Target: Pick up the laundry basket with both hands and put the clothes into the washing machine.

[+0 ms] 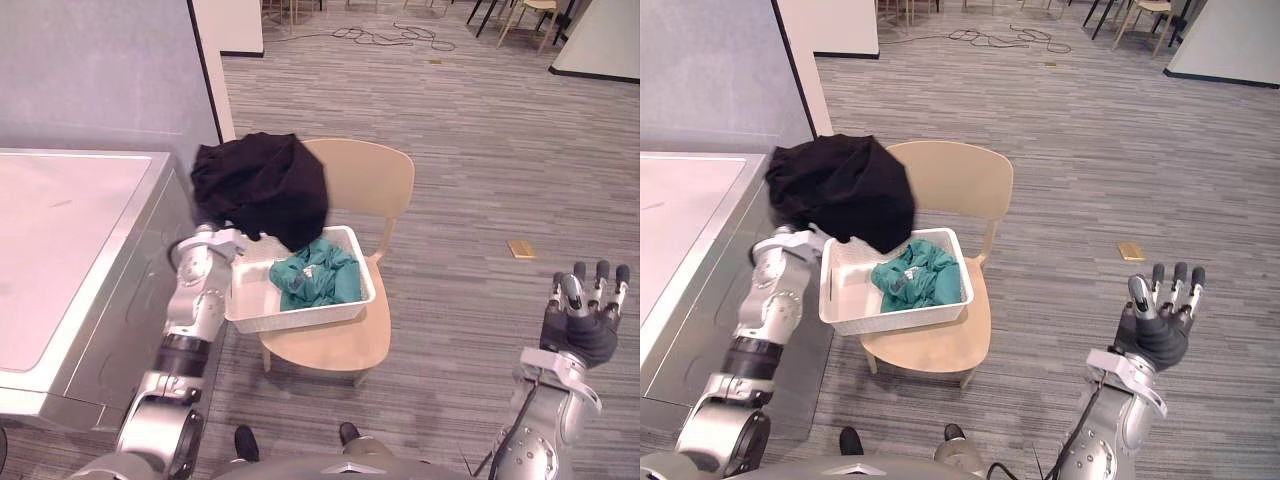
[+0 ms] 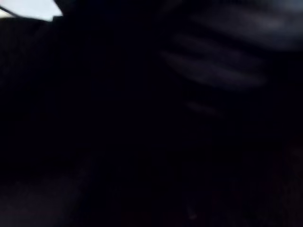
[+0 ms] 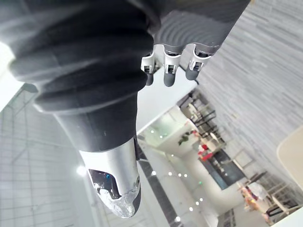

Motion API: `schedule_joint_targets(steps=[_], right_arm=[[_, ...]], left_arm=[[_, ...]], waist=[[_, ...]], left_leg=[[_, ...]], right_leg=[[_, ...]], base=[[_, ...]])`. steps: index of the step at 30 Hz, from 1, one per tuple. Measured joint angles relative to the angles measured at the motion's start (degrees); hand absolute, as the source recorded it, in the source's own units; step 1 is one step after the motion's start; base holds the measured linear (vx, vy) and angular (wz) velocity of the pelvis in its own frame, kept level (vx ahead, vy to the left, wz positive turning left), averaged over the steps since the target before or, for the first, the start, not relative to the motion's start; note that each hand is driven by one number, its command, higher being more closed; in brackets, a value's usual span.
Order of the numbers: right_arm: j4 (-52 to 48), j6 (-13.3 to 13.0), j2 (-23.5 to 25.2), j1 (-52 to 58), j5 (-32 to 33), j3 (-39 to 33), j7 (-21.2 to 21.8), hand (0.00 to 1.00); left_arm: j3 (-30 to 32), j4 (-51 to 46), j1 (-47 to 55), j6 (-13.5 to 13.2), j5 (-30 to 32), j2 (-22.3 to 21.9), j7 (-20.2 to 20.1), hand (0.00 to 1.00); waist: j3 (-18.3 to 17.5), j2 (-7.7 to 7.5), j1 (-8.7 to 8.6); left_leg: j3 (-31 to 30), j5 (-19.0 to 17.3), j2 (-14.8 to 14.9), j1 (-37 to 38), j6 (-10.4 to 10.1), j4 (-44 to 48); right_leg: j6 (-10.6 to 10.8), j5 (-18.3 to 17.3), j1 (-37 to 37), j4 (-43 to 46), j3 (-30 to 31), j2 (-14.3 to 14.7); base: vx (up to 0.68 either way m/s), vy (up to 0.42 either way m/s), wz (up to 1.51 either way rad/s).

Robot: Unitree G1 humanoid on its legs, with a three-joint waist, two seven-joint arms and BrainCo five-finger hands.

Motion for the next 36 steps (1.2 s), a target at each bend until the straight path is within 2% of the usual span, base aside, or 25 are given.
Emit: schedule_joint_targets(steps=[3,7,11,14,19,21,22,23,27,31,33,34,35,36], right_arm=[[0.1,0.5,1.7,0.2,0.0,-1.2,0.8,0.0],[0.5,1.2,2.2,1.3,0.0,-2.1,1.0,0.0],[5.2,1.2,2.9,3.5,0.1,-1.6,2.2,0.0],[11.4,1.3,4.1,6.4,1.2,-0.4,2.8,0.0],[24.1,1.8,4.7,8.9,2.5,2.5,2.7,0.0],[30.1,2.4,4.7,8.9,1.5,3.0,2.7,0.0],[34.6,2.9,4.7,8.9,-1.0,3.4,2.7,0.0],[38.9,3.7,4.7,8.9,-1.1,3.6,2.8,0.0],[50.0,4.0,4.5,7.9,-0.3,4.9,2.9,0.0],[52.8,4.6,3.2,6.1,-1.5,10.6,3.2,0.0],[51.9,4.4,2.2,2.8,-2.3,14.0,3.4,0.0],[52.0,4.4,2.1,2.3,-2.4,14.2,3.4,0.0],[52.0,4.5,1.7,0.9,-2.4,14.9,3.3,0.0],[52.4,4.3,2.1,-0.1,-2.6,15.2,3.4,0.0]], left_arm=[[0.4,-5.0,4.6,-0.7,-1.1,-0.6,-0.8,1.0],[-0.3,-9.3,11.8,-0.7,-2.8,-3.0,-3.7,1.0],[-4.6,-11.2,20.2,-0.6,-4.5,-4.3,-6.2,1.0],[-10.2,-13.3,28.5,0.2,-8.2,-4.7,-9.6,1.0],[-16.0,-12.7,38.6,2.2,-11.4,-5.2,-12.6,1.0],[-16.8,-10.5,40.3,2.6,-11.4,-5.2,-13.1,1.0],[-17.3,-8.6,40.6,3.0,-12.1,-5.3,-13.6,1.0],[-17.7,-7.5,40.9,3.4,-13.7,-5.3,-14.2,1.0],[-18.1,-7.5,42.9,3.7,-15.3,-5.1,-15.7,1.0],[-20.1,-7.8,43.1,3.7,-17.4,-4.3,-17.5,1.0],[-22.7,-10.1,43.2,3.7,-17.8,-3.5,-17.6,1.0],[-22.9,-10.4,43.2,3.7,-17.8,-3.3,-17.7,1.0],[-23.8,-11.0,42.8,3.7,-17.8,-2.4,-18.0,1.0],[-23.6,-11.1,42.3,3.9,-17.7,-1.7,-18.2,1.0]], waist=[[-0.2,0.32,0.04],[-1.1,1.56,0.05],[-1.9,2.68,0.6],[-2.2,2.98,1.82],[-2.2,2.89,4.22],[-2.1,2.43,4.8],[-2.1,2.42,5.17],[-2.0,2.32,5.9],[-1.8,2.32,7.52],[0.4,2.69,7.85],[2.4,4.1,8.06],[2.5,3.96,8.14],[2.8,3.55,8.38],[3.6,1.88,8.26]], left_leg=[[-0.5,0.0,-0.1,0.0,0.0,0.0],[-1.3,0.0,-0.1,0.0,0.0,0.0],[-2.5,0.0,0.0,0.0,-0.3,0.0],[-3.8,0.1,0.0,0.0,-0.4,0.0],[-4.0,0.0,0.3,0.2,-0.3,0.0],[-4.0,0.0,0.4,0.2,-0.3,0.0],[-4.0,0.0,0.5,0.2,-0.3,0.0],[-3.9,0.0,0.7,0.4,-0.3,0.0],[-3.6,0.2,1.3,0.9,-0.6,0.0],[-5.7,1.2,3.2,-2.2,-2.1,2.2],[-10.6,1.7,4.3,-7.1,-3.4,4.0],[-11.0,1.7,4.3,-7.3,-3.6,3.8],[-11.6,-2.2,4.0,-8.5,-6.9,2.9],[-10.4,-2.8,3.4,-9.2,-5.8,4.6]], right_leg=[[0.0,0.0,0.3,0.0,-0.4,-0.1],[-0.2,-0.1,0.8,-0.2,-1.3,-0.1],[-0.7,-0.7,1.5,-0.1,-2.7,-0.2],[-0.8,-1.1,2.2,0.2,-3.9,-0.1],[-0.9,-1.6,2.6,1.2,-5.2,-0.1],[-0.9,-1.8,2.8,1.7,-5.9,-0.2],[-1.0,-2.0,2.9,2.1,-6.4,-0.2],[-1.0,-2.3,2.9,2.7,-6.5,-0.1],[-1.3,-3.0,2.7,4.5,-6.5,0.5],[-2.7,-4.3,0.5,9.1,-9.1,2.4],[-4.1,-6.2,-4.0,15.1,-13.8,3.7],[-4.3,-6.5,-4.5,15.8,-14.3,3.7],[-5.1,-6.8,-5.6,17.1,-16.9,2.6],[-5.7,-6.6,-5.7,16.8,-18.4,1.0]], base=[[0.02,-0.022,0.07],[0.01,-0.018,0.09],[-0.01,-0.02,0.16],[-0.02,-0.019,0.2],[-0.02,-0.02,0.14],[-0.02,-0.022,0.17],[-0.01,-0.02,0.17],[-0.01,-0.02,0.12],[-0.02,-0.039,0.01],[-0.09,-0.079,0.3],[-0.18,-0.135,0.89],[-0.22,-0.158,1.01],[-0.11,-0.079,0.83],[-0.19,-0.065,1.28]])
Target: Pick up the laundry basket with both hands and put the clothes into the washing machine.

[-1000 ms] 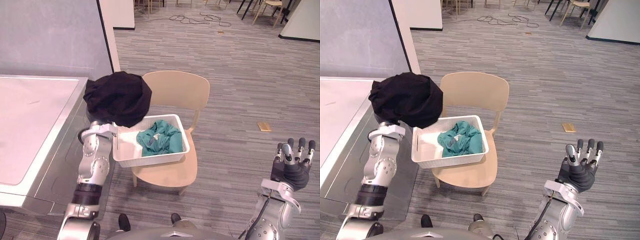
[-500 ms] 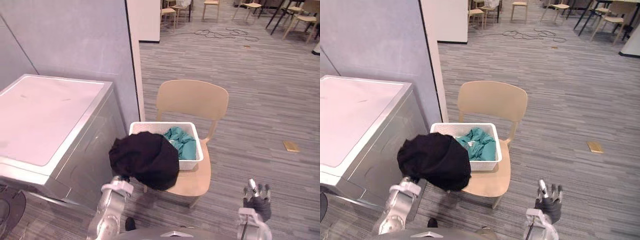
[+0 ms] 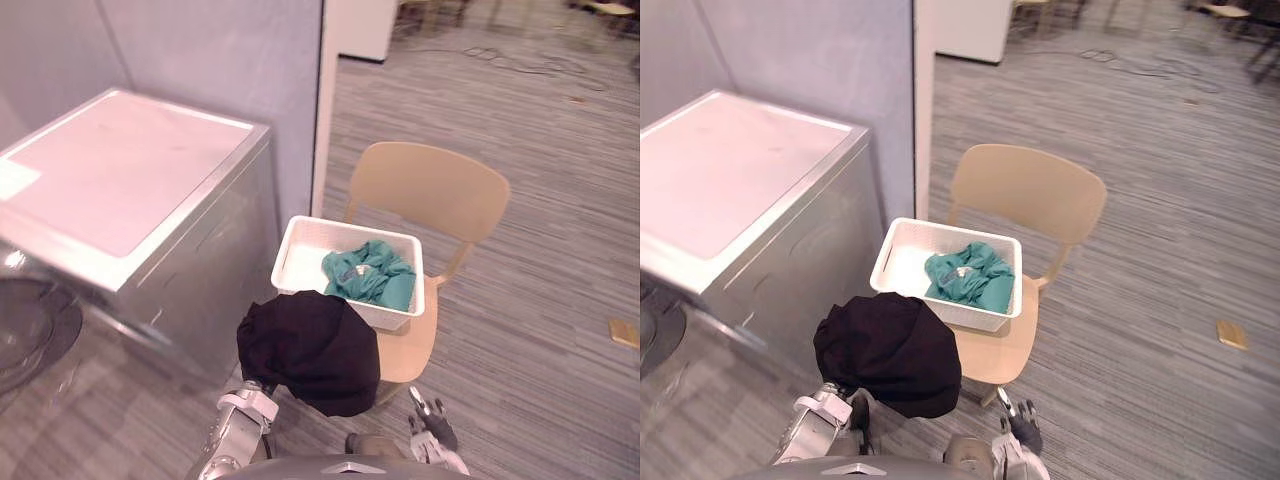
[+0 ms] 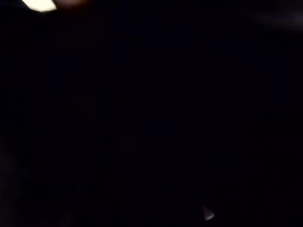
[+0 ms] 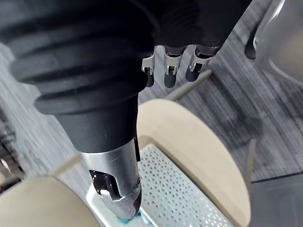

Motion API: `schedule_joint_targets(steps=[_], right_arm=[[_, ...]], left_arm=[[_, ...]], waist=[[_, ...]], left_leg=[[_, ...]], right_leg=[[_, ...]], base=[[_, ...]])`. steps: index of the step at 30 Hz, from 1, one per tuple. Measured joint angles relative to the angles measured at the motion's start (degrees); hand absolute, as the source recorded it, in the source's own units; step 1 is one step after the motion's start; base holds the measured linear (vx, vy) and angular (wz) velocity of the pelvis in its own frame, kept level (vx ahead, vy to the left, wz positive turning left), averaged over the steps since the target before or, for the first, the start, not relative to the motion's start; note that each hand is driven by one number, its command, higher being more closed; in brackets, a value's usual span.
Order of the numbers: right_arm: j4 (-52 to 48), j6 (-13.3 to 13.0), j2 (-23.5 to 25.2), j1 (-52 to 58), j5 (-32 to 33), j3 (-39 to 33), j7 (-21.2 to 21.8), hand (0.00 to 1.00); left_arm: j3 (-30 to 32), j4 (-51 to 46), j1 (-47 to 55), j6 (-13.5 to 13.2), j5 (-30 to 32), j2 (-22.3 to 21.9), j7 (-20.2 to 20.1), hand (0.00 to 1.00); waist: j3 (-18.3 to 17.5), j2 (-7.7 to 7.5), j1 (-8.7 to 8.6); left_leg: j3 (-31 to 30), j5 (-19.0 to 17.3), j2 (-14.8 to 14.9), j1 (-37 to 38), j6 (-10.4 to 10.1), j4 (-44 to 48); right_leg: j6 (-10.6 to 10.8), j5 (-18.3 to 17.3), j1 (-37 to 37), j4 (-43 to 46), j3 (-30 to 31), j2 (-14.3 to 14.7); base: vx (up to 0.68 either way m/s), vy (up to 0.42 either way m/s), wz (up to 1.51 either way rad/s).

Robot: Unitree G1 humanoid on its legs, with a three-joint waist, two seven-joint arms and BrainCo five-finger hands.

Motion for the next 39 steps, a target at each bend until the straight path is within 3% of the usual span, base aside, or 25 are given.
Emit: schedule_joint_targets(steps=[1,2,3,4,5,7,8,9,10,11,12,13,14,19,20,21,24,30,31,33,34,35,36,38,39], right_arm=[[1.1,-0.5,-0.4,-1.7,-1.1,0.3,0.0,0.0],[1.2,-0.5,-1.4,-2.9,-2.1,1.8,0.0,0.0],[1.2,-0.5,-1.8,-3.1,-2.0,2.6,0.2,0.0],[0.5,-0.4,-2.2,-3.1,-2.0,4.3,0.8,0.0],[0.0,-0.4,-2.0,-3.0,-2.0,5.8,1.2,0.0],[-0.6,-0.4,-1.6,-2.7,-2.0,6.5,1.4,0.0],[-0.6,-0.4,-1.7,-2.6,-2.0,6.4,1.7,0.0],[0.0,-0.4,-1.6,-3.2,-2.0,6.2,1.8,0.0],[2.7,0.1,-1.4,-4.2,-2.0,5.8,1.8,0.0],[4.4,0.6,-0.3,-4.7,-2.0,6.3,1.8,0.0],[4.2,0.7,0.1,-4.3,-2.0,6.3,1.9,0.0],[4.4,0.6,-0.5,-5.0,-2.0,4.8,1.8,0.0],[4.8,0.6,-1.0,-6.1,-2.0,2.5,1.8,0.0],[8.8,-0.4,-0.9,-7.6,-2.0,-2.8,1.6,0.0],[9.5,-0.6,-0.9,-7.5,-2.0,-3.9,1.1,0.0],[11.9,-0.9,-0.9,-8.7,-2.0,-5.7,-0.4,0.0],[14.5,-0.9,-1.0,-9.8,-2.0,-6.1,-0.6,0.0],[26.1,-0.4,-1.0,-15.6,-1.5,-9.9,-0.7,0.0],[26.5,-0.2,-0.8,-16.0,-0.6,-11.2,-0.7,0.0],[26.1,-0.2,-0.8,-15.6,0.5,-12.1,-0.7,0.0],[25.4,-0.2,-0.8,-14.9,0.9,-13.0,-0.6,0.0],[24.3,-0.2,-0.4,-13.7,1.4,-14.2,-0.3,0.0],[24.2,-0.4,0.0,-13.2,1.4,-15.0,-0.2,0.0],[24.5,-0.4,0.7,-12.2,1.9,-15.2,-0.1,0.0],[24.5,-0.4,0.7,-12.2,2.3,-15.3,0.0,0.0]], left_arm=[[-0.5,-0.1,-1.2,0.1,0.0,1.0,-0.8,1.0],[-0.3,-0.3,-1.7,0.2,0.1,1.0,-1.2,1.0],[-0.1,-0.5,-1.6,0.2,0.1,0.8,-1.4,1.0],[0.5,-1.0,-1.8,0.2,0.1,0.2,-1.6,1.0],[1.4,-1.3,-2.1,0.1,0.2,-0.5,-1.7,1.0],[1.9,-1.1,-2.8,0.1,0.2,-0.9,-1.6,1.0],[2.0,-0.8,-3.3,0.1,0.2,-1.3,-1.6,1.0],[2.1,0.1,-4.1,0.0,0.2,-1.7,-1.6,1.0],[3.5,2.7,-5.2,-0.1,0.3,-2.2,-1.4,1.0],[5.5,4.4,-6.0,-0.5,0.3,-2.1,-0.8,1.0],[5.9,4.9,-6.6,-0.7,0.3,-1.9,-0.7,1.0],[5.9,6.8,-8.6,-1.1,0.3,-2.1,-0.4,1.0],[5.8,9.3,-10.4,-1.5,0.3,-2.2,-0.2,1.0],[3.7,13.0,-11.9,-1.5,0.6,0.0,0.1,1.0],[3.5,12.8,-12.0,-1.5,0.6,0.2,-0.1,1.0],[4.2,12.8,-12.6,-1.6,0.6,0.7,-0.3,1.0],[7.9,12.7,-12.1,-1.6,0.5,1.4,-0.3,1.0],[18.2,15.0,-14.2,-4.2,1.0,3.6,1.4,1.0],[19.1,15.9,-14.5,-4.6,1.8,3.7,2.3,1.0],[18.7,16.0,-14.5,-5.1,4.3,4.2,3.3,1.0],[17.9,16.0,-14.3,-5.5,6.8,3.8,3.4,1.0],[17.3,16.0,-14.2,-5.8,7.6,3.7,3.4,1.0],[17.1,16.1,-14.0,-5.8,7.8,3.7,3.4,1.0],[17.1,16.5,-12.8,-6.4,8.6,2.4,3.6,1.0],[16.8,16.9,-12.7,-6.4,9.4,2.1,3.6,1.0]], waist=[[1.0,-0.94,-0.08],[1.5,-0.58,0.41],[1.3,-0.15,0.76],[1.5,0.99,1.22],[1.5,1.25,1.49],[1.4,1.1,1.72],[0.7,1.79,1.66],[0.5,1.51,1.44],[-0.2,0.91,1.02],[-1.3,-2.11,0.11],[-1.4,-3.1,-0.6],[-1.1,-1.7,-0.57],[-0.9,-1.05,-0.63],[-0.9,-0.92,-1.36],[-1.1,-0.58,-1.5],[-1.0,-0.85,-0.97],[-0.6,-1.42,-0.28],[-0.1,-1.21,2.49],[0.1,-1.07,3.45],[0.0,-0.55,4.2],[0.0,-0.4,3.92],[0.2,0.19,3.38],[0.0,-0.15,2.87],[-0.8,-1.61,2.52],[-0.8,-1.65,2.5]], left_leg=[[3.4,-0.6,-0.8,-2.4,6.2,9.7],[6.2,-3.9,0.0,-3.3,9.1,22.6],[7.2,-6.1,1.1,-2.8,9.6,27.8],[7.7,-11.4,4.1,-1.2,9.7,36.7],[7.9,-13.8,7.3,-0.3,10.8,44.3],[7.9,-13.8,10.8,2.5,11.4,51.6],[8.2,-9.5,12.4,5.0,14.1,49.8],[8.8,-11.3,11.9,4.8,11.9,48.1],[10.4,-11.6,9.5,4.8,12.3,41.9],[10.0,-11.8,6.8,6.0,12.0,33.9],[10.7,-12.4,5.9,6.2,11.2,31.2],[11.8,-15.6,6.7,6.1,7.4,28.3],[10.7,-17.2,6.7,5.2,5.0,27.0],[11.2,-19.5,6.5,4.7,2.5,25.8],[11.3,-20.6,6.5,3.7,2.4,25.1],[11.4,-21.7,6.3,0.9,2.8,26.2],[11.3,-23.3,5.4,-3.8,4.3,29.4],[8.1,-24.4,3.2,-13.9,7.4,35.2],[6.6,-25.3,3.0,-14.0,7.8,36.3],[3.6,-25.3,1.9,-13.1,7.8,35.7],[0.5,-24.5,0.3,-11.7,8.4,34.4],[-3.4,-23.2,-1.2,-10.2,9.0,32.7],[-4.8,-22.7,-1.9,-9.5,9.4,31.7],[-9.3,-21.4,-3.6,-6.7,9.4,28.1],[-10.1,-21.1,-3.8,-5.7,9.3,27.0]], right_leg=[[-0.4,0.4,0.1,0.3,-2.3,-2.6],[-0.1,0.9,0.7,0.4,-4.0,-4.0],[-0.1,1.0,0.9,0.6,-4.7,-4.4],[-0.4,0.9,1.8,0.8,-6.2,-4.4],[-0.4,0.9,1.9,0.8,-7.5,-4.7],[-0.4,1.1,1.7,0.8,-8.8,-5.6],[0.5,1.1,0.8,0.8,-9.9,-6.2],[0.9,1.4,0.1,0.4,-10.0,-6.8],[1.9,2.6,-1.1,0.1,-9.2,-6.6],[0.1,2.2,-2.6,1.1,-9.0,-6.4],[-1.1,3.4,-1.2,-1.7,-10.1,-6.3],[1.8,4.6,-0.5,-4.6,-12.9,-5.8],[2.0,4.9,-1.4,-4.4,-13.7,-5.5],[2.9,9.3,2.0,-9.2,-17.5,-6.2],[3.4,10.6,2.6,-11.6,-18.4,-5.8],[3.7,14.5,2.5,-16.3,-19.1,-5.6],[3.8,18.2,2.0,-21.2,-19.0,-5.9],[4.0,18.7,-2.3,-21.6,-19.0,-6.7],[4.0,19.0,-1.4,-20.6,-17.7,-6.4],[3.9,20.3,-1.5,-16.7,-8.1,-6.3],[3.9,20.0,-2.4,-11.3,-1.9,-6.2],[4.2,16.2,-3.2,-6.0,3.5,-5.2],[4.6,13.4,-2.7,-4.6,6.0,-4.2],[4.5,4.4,-2.7,-1.7,9.7,1.6],[4.1,2.6,-3.1,-1.3,9.7,3.1]], base=[[-0.19,-0.071,1.21],[-0.23,-0.078,1.05],[-0.22,-0.088,0.8],[-0.17,0.027,0.69],[-0.16,0.056,0.68],[-0.13,0.131,0.63],[-0.12,0.186,0.68],[-0.1,0.158,0.77],[-0.03,0.034,1.01],[0.01,-0.052,1.17],[0.07,-0.145,1.24],[0.02,-0.024,0.93],[0.0,0.065,0.68],[-0.05,0.151,0.33],[-0.14,0.189,0.43],[-0.14,0.163,0.27],[-0.18,0.161,0.08],[-0.09,0.129,0.39],[0.09,0.182,0.51],[0.15,0.254,0.82],[0.22,0.181,1.39],[0.23,0.121,1.5],[0.26,-0.001,1.57],[0.26,-0.073,1.25],[0.27,-0.087,0.78]])
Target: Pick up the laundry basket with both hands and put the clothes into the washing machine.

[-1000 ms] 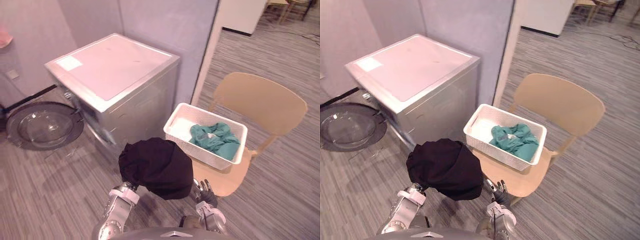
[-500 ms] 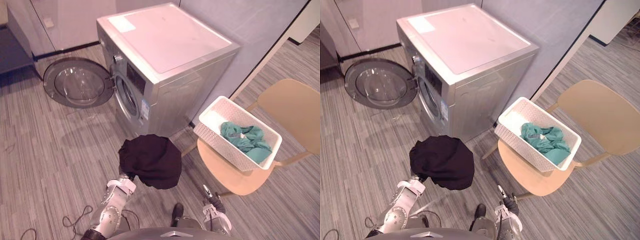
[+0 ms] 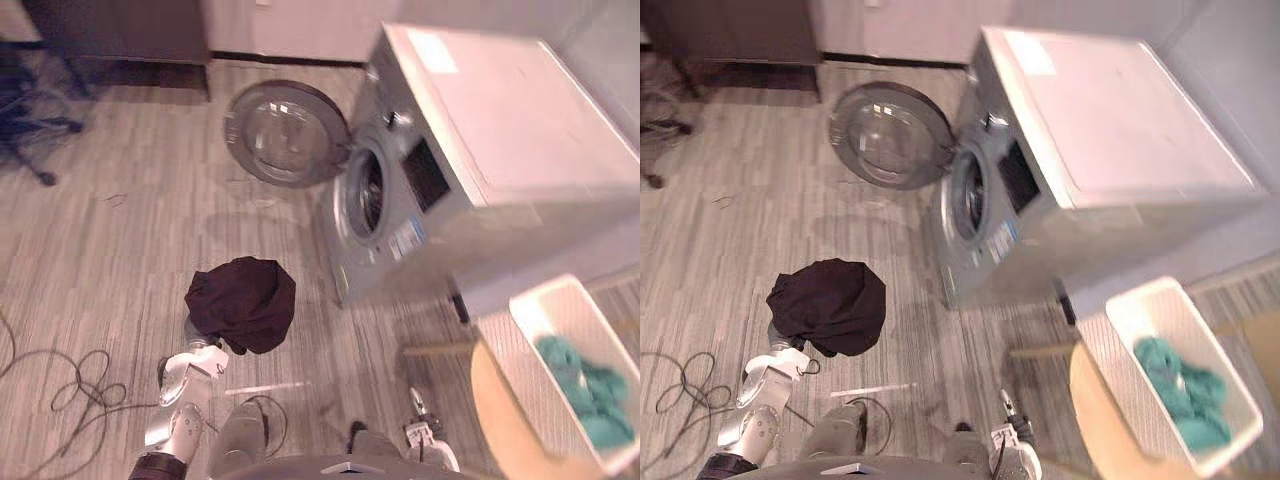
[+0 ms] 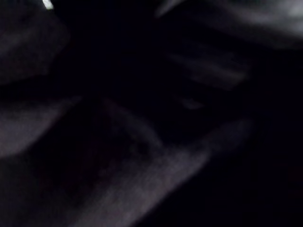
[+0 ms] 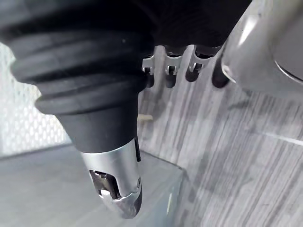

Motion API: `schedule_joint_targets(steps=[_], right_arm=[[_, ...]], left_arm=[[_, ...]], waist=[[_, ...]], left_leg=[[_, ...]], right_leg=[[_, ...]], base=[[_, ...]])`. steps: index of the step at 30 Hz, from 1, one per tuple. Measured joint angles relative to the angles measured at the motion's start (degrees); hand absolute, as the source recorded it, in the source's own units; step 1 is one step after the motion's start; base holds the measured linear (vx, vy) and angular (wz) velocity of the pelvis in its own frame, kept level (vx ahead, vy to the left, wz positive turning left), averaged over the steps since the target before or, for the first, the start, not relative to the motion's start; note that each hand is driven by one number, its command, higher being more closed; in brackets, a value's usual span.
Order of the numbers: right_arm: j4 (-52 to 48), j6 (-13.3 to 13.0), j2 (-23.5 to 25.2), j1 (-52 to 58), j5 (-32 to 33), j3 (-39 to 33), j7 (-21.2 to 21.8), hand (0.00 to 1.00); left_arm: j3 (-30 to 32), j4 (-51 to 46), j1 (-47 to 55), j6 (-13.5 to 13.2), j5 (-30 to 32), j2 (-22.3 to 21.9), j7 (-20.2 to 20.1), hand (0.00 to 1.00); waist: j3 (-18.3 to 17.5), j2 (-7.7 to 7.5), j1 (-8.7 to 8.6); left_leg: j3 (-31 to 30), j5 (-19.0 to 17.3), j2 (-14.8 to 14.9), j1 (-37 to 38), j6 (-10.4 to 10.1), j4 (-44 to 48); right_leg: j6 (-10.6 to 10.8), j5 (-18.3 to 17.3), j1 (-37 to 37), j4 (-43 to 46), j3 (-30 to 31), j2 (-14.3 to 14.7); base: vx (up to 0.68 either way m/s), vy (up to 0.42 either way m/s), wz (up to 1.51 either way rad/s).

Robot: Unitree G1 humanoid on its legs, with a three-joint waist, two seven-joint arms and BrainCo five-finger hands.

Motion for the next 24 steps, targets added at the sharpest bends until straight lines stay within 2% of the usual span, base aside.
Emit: schedule_joint_targets(steps=[1,2,4,5,7,8,9,10,11,13,15,16,17,18,19,20,21,22,23,24], right_arm=[[-0.1,0.0,0.0,0.0,0.4,-0.1,0.0,0.0],[-0.2,-0.1,0.0,0.0,0.3,-0.2,0.0,0.0],[-0.8,-0.3,0.0,0.6,0.4,-1.0,0.0,0.0],[-1.4,-0.4,0.0,1.2,0.4,-1.1,0.0,0.0],[-2.5,-0.4,0.0,2.5,0.8,-1.1,-0.1,0.0],[-2.5,-0.5,0.0,3.0,0.8,-1.4,-0.1,0.0],[-2.6,-0.8,-0.2,3.0,0.9,-1.9,-0.1,0.0],[-2.6,-0.8,-0.2,2.9,1.0,-1.9,-0.3,0.0],[-2.8,-0.9,-0.2,2.8,1.4,-2.0,-0.3,0.0],[-3.6,-0.9,-0.1,2.9,1.4,-1.8,-0.4,0.0],[-5.8,-0.9,0.1,3.0,1.4,-1.7,-0.5,0.0],[-7.5,-1.0,0.1,3.1,1.4,-1.5,-0.5,0.0],[-8.6,-1.1,-0.2,3.0,1.5,-1.1,-0.5,0.0],[-9.1,-1.1,-0.1,3.0,1.5,-0.8,-0.5,0.0],[-9.3,-1.3,-0.2,2.9,1.5,0.1,-0.6,0.0],[-9.3,-1.4,-0.2,2.7,1.5,1.2,-0.6,0.0],[-9.3,-1.5,-0.3,2.5,1.5,1.9,-0.7,0.0],[-9.7,-1.6,-0.6,2.2,1.5,3.3,-0.7,0.0],[-11.5,-1.6,-0.5,2.3,1.4,3.8,-0.8,0.0],[-12.0,-1.6,-0.3,2.3,1.4,3.8,-0.9,0.0]], left_arm=[[-0.7,0.2,0.1,0.2,2.1,-0.7,0.1,1.0],[-1.1,0.2,0.1,0.3,3.9,-0.9,0.2,1.0],[-4.3,0.3,-0.9,0.8,9.7,-2.2,0.1,1.0],[-5.6,0.3,-1.5,0.9,10.2,-3.0,0.0,1.0],[-8.3,0.4,-3.0,0.9,10.9,-4.8,-0.1,1.0],[-9.6,1.0,-3.5,1.0,10.9,-5.7,-0.2,1.0],[-11.0,2.0,-3.9,1.3,10.9,-7.1,-0.2,1.0],[-12.1,2.4,-4.5,1.7,11.0,-7.9,-0.2,1.0],[-12.8,2.4,-4.8,2.1,11.3,-8.7,-0.3,1.0],[-13.8,2.4,-4.9,2.5,12.0,-9.6,-0.3,1.0],[-14.6,2.2,-5.3,2.5,12.0,-9.9,-0.4,1.0],[-14.7,1.8,-5.8,2.5,12.0,-10.0,-0.5,1.0],[-14.8,1.6,-6.3,2.5,12.0,-10.0,-0.5,1.0],[-14.4,1.5,-6.3,2.5,12.0,-10.0,-0.5,1.0],[-13.5,1.2,-5.9,2.5,12.0,-10.0,-0.5,1.0],[-12.6,0.7,-5.4,2.5,12.0,-10.0,-0.1,1.0],[-12.2,0.3,-5.3,2.5,12.0,-10.0,0.1,1.0],[-11.7,-0.6,-5.1,2.5,12.0,-10.0,0.1,1.0],[-11.6,-1.5,-5.1,2.4,12.0,-10.1,0.5,1.0],[-11.6,-1.7,-5.0,2.3,12.0,-10.3,0.7,1.0]], waist=[[0.0,-0.01,0.03],[0.0,-0.04,-0.01],[0.3,0.3,-1.33],[0.3,0.38,-1.92],[0.0,-0.5,-3.47],[-0.2,0.02,-3.93],[-0.7,2.06,-4.39],[-0.7,2.83,-5.06],[-0.5,3.33,-5.38],[-0.5,3.41,-5.68],[-0.6,3.78,-6.46],[-0.7,3.93,-6.58],[-0.3,4.82,-6.68],[-0.2,5.08,-6.51],[0.1,4.87,-6.08],[0.7,4.04,-5.34],[0.7,3.97,-4.71],[0.7,3.87,-3.61],[0.8,3.68,-3.18],[0.8,3.49,-2.96]], left_leg=[[-1.0,0.4,-0.3,2.3,0.1,-2.8],[-1.4,0.5,-0.5,3.6,0.2,-4.1],[-2.7,0.0,-1.0,9.4,0.2,-8.4],[-3.5,-0.6,-1.3,11.0,-0.2,-9.0],[-5.7,-3.2,-2.7,12.0,-1.7,-7.5],[-5.9,-4.8,-2.2,12.8,-2.9,-6.0],[-4.0,-5.0,-0.3,13.2,-3.8,-5.2],[-2.0,-4.8,0.8,13.5,-4.6,-5.3],[-0.4,-4.2,1.7,14.8,-5.8,-5.8],[1.2,-3.0,2.8,18.6,-9.0,-3.8],[1.6,-0.7,2.3,18.8,-13.0,4.0],[3.2,3.9,2.0,16.6,-15.3,12.9],[4.9,8.3,2.7,12.9,-15.4,23.9],[6.1,9.4,2.9,11.0,-15.2,29.1],[9.2,9.9,3.4,7.1,-13.9,38.8],[11.6,9.3,3.7,3.7,-11.4,44.9],[12.7,9.0,4.1,2.2,-9.6,46.7],[14.3,8.1,5.7,-1.5,-6.1,47.3],[14.4,7.5,7.9,-4.8,-3.4,44.1],[14.3,7.1,9.0,-5.9,-2.7,41.4]], right_leg=[[-0.5,-2.5,-1.7,1.3,0.2,3.2],[-0.8,-3.2,-2.7,2.0,0.2,5.0],[-2.1,-3.6,-5.3,2.4,0.2,10.2],[-2.8,-3.1,-6.5,1.9,-0.8,10.7],[-3.8,0.9,-7.5,-1.5,-1.0,9.0],[-7.6,3.3,-6.8,-0.7,-3.9,8.9],[-8.7,2.5,-6.0,-1.2,-5.6,9.6],[-9.1,2.2,-5.1,-1.9,-6.6,9.8],[-9.3,2.2,-3.5,-2.8,-7.0,10.3],[-9.3,2.2,1.2,-5.4,-7.2,11.3],[-9.4,2.1,4.8,-7.3,-7.1,11.4],[-11.1,0.7,7.0,-8.7,-6.5,11.4],[-12.7,-0.3,8.6,-9.3,-6.4,11.7],[-13.1,-0.6,9.3,-9.4,-6.3,11.7],[-13.8,-1.3,10.9,-9.5,-5.4,11.4],[-14.0,-1.8,12.7,-9.7,-3.8,10.8],[-13.8,-1.9,13.4,-9.9,-2.6,10.5],[-13.2,-2.2,13.9,-9.9,-0.4,9.9],[-12.4,-2.6,14.0,-9.6,2.0,9.3],[-11.8,-2.9,14.0,-9.2,3.3,8.9]], base=[[0.21,-0.068,0.46],[0.27,-0.1,0.48],[0.3,-0.162,0.51],[0.35,-0.231,0.69],[0.32,-0.232,0.68],[0.36,-0.248,0.51],[0.38,-0.243,0.48],[0.4,-0.229,0.45],[0.4,-0.248,0.3],[0.37,-0.243,0.24],[0.27,-0.192,0.34],[0.25,-0.165,0.34],[0.18,-0.094,0.29],[0.18,-0.069,0.13],[0.11,-0.005,-0.2],[0.11,0.001,-0.38],[0.11,0.022,-0.81],[0.15,0.037,-1.02],[0.17,0.044,-1.07],[0.17,0.046,-1.03]])
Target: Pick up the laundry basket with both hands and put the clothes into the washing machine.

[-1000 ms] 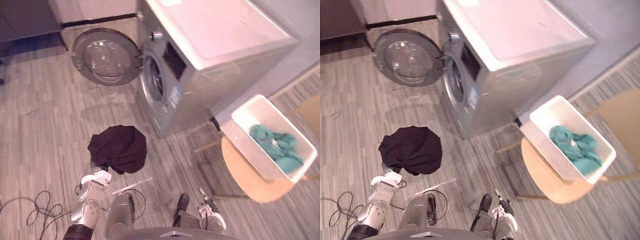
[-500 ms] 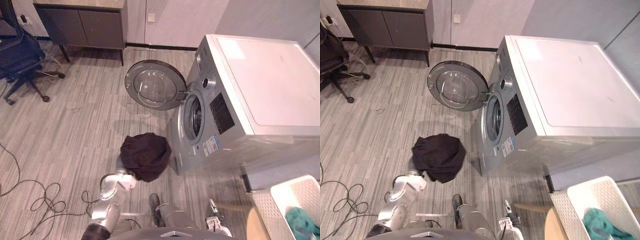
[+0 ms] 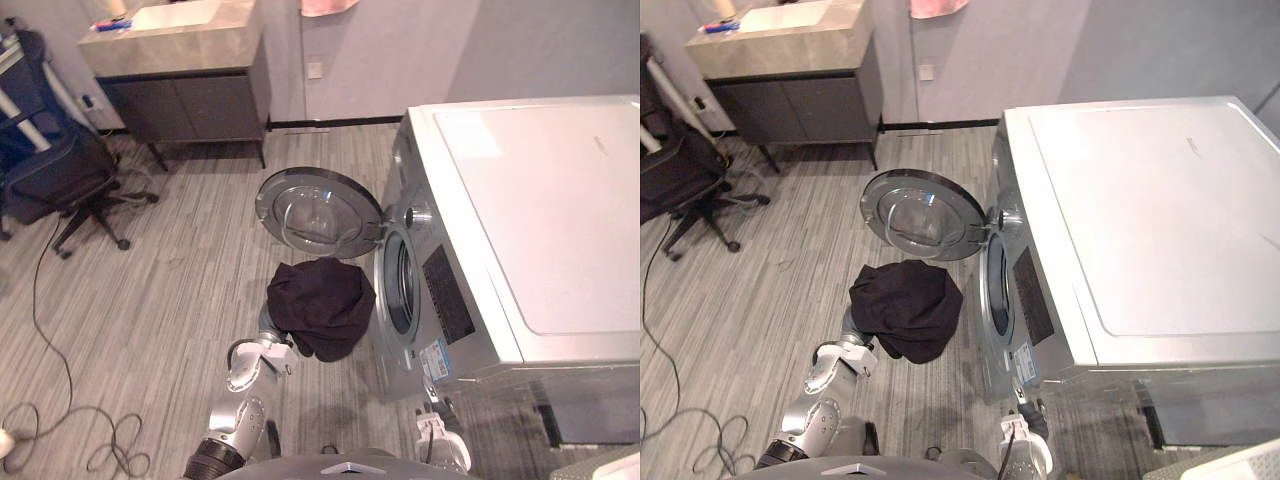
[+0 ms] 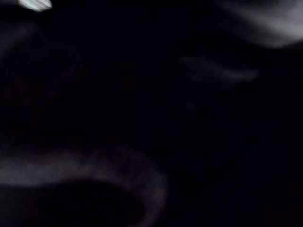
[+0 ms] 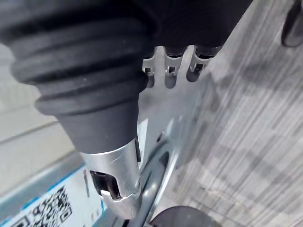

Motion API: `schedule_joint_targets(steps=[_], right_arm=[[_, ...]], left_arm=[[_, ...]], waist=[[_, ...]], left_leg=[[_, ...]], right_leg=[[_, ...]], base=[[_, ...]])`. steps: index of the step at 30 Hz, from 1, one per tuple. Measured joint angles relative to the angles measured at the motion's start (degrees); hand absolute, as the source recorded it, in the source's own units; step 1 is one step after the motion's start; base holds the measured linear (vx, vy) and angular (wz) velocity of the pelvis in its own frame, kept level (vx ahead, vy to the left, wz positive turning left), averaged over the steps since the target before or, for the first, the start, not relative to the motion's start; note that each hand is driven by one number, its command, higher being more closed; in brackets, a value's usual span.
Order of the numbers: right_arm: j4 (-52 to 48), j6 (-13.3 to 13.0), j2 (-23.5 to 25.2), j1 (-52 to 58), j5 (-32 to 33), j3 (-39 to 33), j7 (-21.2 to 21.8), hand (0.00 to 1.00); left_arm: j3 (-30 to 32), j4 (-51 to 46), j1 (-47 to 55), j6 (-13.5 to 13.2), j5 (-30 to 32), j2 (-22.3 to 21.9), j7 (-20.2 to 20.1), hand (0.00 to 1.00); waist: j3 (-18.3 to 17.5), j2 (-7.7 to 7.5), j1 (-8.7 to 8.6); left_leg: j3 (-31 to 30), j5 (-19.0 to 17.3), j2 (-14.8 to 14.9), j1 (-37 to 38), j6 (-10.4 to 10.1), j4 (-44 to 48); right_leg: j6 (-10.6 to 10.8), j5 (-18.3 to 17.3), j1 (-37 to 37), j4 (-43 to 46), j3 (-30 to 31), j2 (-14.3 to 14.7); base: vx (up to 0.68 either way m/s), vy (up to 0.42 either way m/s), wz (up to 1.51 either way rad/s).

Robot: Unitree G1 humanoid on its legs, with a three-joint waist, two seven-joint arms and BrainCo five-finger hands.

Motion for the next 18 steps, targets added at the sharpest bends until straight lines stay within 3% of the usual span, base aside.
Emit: schedule_joint_targets(steps=[2,3,5,6,8,9,10,11,12,14,15,17,18], right_arm=[[0.1,0.0,-0.1,-0.5,-0.2,0.4,-0.6,0.0],[0.6,-0.1,-0.9,-1.4,-0.8,0.3,-1.1,0.0],[2.5,-0.2,-3.0,-3.9,-1.3,0.0,-1.9,0.0],[4.7,-0.4,-4.3,-5.7,-2.4,-0.4,-1.9,0.0],[8.0,-0.5,-5.2,-7.3,-3.4,-0.4,-2.0,0.0],[8.6,-0.5,-5.2,-8.0,-3.5,-0.4,-2.0,0.0],[9.6,-0.5,-5.8,-8.2,-3.5,-0.3,-2.0,0.0],[12.0,-0.3,-4.1,-8.8,-3.4,-0.6,-2.0,0.0],[12.6,0.2,-2.5,-8.9,-3.4,-0.9,-2.0,0.0],[12.7,0.3,-1.1,-8.4,-3.3,-1.4,-1.9,0.0],[12.6,0.3,-1.2,-8.4,-3.2,-1.4,-1.9,0.0],[11.7,0.0,-1.4,-9.1,-2.9,-1.3,-1.9,0.0],[11.6,0.0,-1.4,-9.1,-2.9,-1.2,-1.9,0.0]], left_arm=[[0.0,0.1,0.4,-0.1,0.0,-0.1,0.5,1.0],[-0.1,0.7,0.6,-0.3,0.0,0.3,0.7,1.0],[0.4,2.6,0.6,-0.4,0.0,0.4,1.6,1.0],[1.1,3.9,0.6,-0.4,0.0,0.4,1.7,1.0],[1.5,5.2,1.1,-0.3,0.0,1.2,1.9,1.0],[1.5,5.7,1.3,-0.3,0.0,1.4,1.9,1.0],[1.4,6.7,1.6,-0.3,0.0,1.3,1.9,1.0],[1.3,7.7,1.0,-0.3,0.0,3.6,1.8,1.0],[1.5,7.9,0.1,-0.3,0.0,5.3,1.9,1.0],[1.8,7.8,-0.6,-0.4,0.0,7.7,1.9,1.0],[2.1,7.6,-0.7,-0.4,0.1,7.9,1.9,1.0],[3.7,6.1,-1.2,-0.5,1.7,8.0,2.6,1.0],[4.1,5.9,-1.4,-0.7,1.8,8.1,2.8,1.0]], waist=[[-0.1,-0.89,0.3],[-0.3,-1.46,-0.32],[-0.2,-1.87,-1.15],[-0.2,-1.82,-1.23],[-0.3,-1.72,-1.03],[-0.6,-1.15,-0.91],[-1.5,0.36,-0.87],[-1.9,-3.95,-1.9],[-1.8,-4.88,-2.28],[-1.9,-4.42,-3.23],[-1.9,-4.04,-3.07],[-2.5,-1.5,-1.96],[-2.4,-0.86,-1.97]], left_leg=[[-2.2,-0.6,1.7,-1.1,0.7,-12.5],[-5.3,-0.5,1.5,-0.6,0.5,-24.5],[-12.1,0.8,1.6,2.2,-1.8,-45.7],[-14.9,2.0,2.6,3.6,-4.6,-53.7],[-14.5,5.1,4.0,6.0,-9.2,-60.6],[-13.3,6.9,4.7,6.9,-9.2,-61.9],[-9.5,12.7,5.3,8.2,-9.8,-63.4],[-6.6,12.4,2.3,8.4,-10.5,-62.5],[-4.8,12.8,0.9,8.4,-9.3,-63.0],[-2.3,11.4,-1.0,8.5,-6.2,-63.8],[-1.3,11.3,-1.4,8.5,-5.5,-64.1],[4.4,11.8,-2.1,8.7,-3.6,-66.9],[5.9,11.8,-2.2,8.9,-3.5,-67.4]], right_leg=[[2.5,-1.7,-0.8,2.0,4.7,-1.3],[4.4,-2.9,-1.9,3.2,7.6,-2.4],[7.2,-4.9,-3.7,5.3,14.2,-3.1],[8.1,-5.4,-4.4,5.5,18.6,-3.2],[10.1,-6.6,-4.2,5.4,23.4,-3.7],[10.9,-7.1,-3.9,5.2,24.6,-3.9],[12.5,-8.0,-3.2,4.1,26.5,-4.3],[13.9,-8.2,-3.7,3.9,27.4,-8.0],[16.8,-5.3,-4.8,3.0,27.0,-10.3],[20.7,4.2,-5.5,-0.3,25.6,-13.0],[21.4,6.5,-6.2,-0.6,25.6,-13.3],[21.5,16.2,-10.7,-0.6,25.0,-13.3],[21.3,18.4,-11.7,-0.6,23.4,-13.4]], base=[[0.24,0.139,-1.16],[0.35,0.272,-1.41],[0.38,0.379,-1.54],[0.34,0.406,-1.47],[0.31,0.467,-1.57],[0.34,0.607,-1.68],[0.3,0.635,-1.07],[0.26,0.587,-0.86],[0.21,0.562,-0.25],[0.13,0.44,-0.28],[0.02,0.309,-0.5],[-0.04,0.279,-0.75],[-0.05,0.258,-0.82]])
